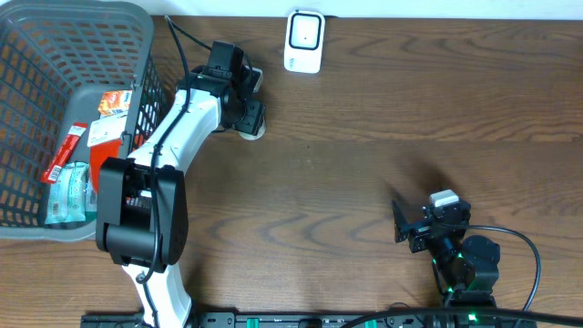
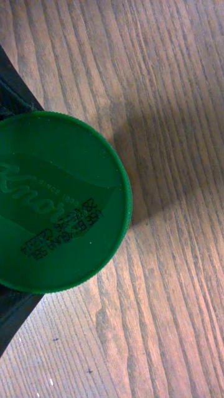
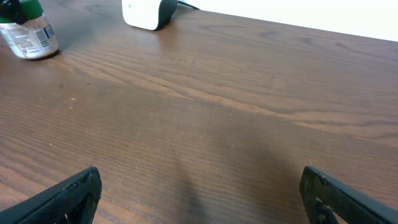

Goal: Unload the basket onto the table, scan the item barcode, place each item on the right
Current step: 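Carry the container right and lower it onto the table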

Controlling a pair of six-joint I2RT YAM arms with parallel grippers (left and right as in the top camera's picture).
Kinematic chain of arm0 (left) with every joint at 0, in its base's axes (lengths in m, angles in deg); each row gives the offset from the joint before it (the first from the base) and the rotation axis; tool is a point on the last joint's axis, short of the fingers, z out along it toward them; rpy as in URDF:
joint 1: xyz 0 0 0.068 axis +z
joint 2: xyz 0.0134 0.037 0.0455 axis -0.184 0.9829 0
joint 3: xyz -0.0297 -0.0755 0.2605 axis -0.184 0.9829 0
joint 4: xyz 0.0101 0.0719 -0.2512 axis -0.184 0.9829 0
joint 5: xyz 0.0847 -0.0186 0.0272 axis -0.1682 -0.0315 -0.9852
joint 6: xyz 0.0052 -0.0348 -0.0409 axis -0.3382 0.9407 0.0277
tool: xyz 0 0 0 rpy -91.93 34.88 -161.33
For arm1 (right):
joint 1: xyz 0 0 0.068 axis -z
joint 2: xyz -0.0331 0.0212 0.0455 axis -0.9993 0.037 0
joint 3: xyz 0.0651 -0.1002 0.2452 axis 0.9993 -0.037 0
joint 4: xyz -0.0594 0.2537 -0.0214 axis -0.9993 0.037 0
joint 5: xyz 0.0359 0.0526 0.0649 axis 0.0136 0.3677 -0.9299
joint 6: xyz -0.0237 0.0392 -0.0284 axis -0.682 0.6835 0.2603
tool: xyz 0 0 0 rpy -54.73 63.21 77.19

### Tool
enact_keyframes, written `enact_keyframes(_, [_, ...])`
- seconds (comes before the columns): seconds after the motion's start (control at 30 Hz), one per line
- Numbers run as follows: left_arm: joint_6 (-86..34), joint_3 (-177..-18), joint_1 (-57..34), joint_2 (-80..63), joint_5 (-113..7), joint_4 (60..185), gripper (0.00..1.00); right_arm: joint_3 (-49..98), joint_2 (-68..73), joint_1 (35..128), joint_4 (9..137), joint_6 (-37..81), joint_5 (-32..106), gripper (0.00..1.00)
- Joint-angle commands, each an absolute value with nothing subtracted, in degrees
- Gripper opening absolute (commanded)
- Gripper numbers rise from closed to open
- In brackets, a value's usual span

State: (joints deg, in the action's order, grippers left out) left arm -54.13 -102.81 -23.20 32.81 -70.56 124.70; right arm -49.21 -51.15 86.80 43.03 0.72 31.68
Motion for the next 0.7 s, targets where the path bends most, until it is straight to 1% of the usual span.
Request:
enact_keyframes(0.0, [-53.2, -102.7, -23.2, 34.3, -70.9, 124.5, 0.19, -49.3, -51.4, 86.4, 43.0, 1.5, 31.6, 0.99])
enact_keyframes(0.07, [-53.2, -102.7, -23.2, 34.3, -70.9, 124.5, 0.19, -49.3, -51.4, 86.4, 43.0, 1.5, 31.6, 0.99])
enact_keyframes(0.2, [-53.2, -102.7, -23.2, 34.3, -70.9, 124.5, 0.23, -49.3, -51.4, 86.4, 43.0, 1.5, 31.6, 0.99])
enact_keyframes(0.27, [-53.2, -102.7, -23.2, 34.3, -70.9, 124.5, 0.28, -49.3, -51.4, 86.4, 43.0, 1.5, 31.6, 0.99])
enact_keyframes(0.37, [-53.2, -102.7, -23.2, 34.3, -70.9, 124.5, 0.31, -49.3, -51.4, 86.4, 43.0, 1.5, 31.6, 0.99])
enact_keyframes(0.47, [-53.2, -102.7, -23.2, 34.3, -71.7, 124.1, 0.36, -49.3, -51.4, 86.4, 43.0, 1.6, 31.6, 0.99])
enact_keyframes(0.67, [-52.9, -102.7, -23.2, 34.3, -76.1, 124.1, 0.36, -49.3, -51.4, 86.4, 43.0, 1.5, 31.6, 0.99])
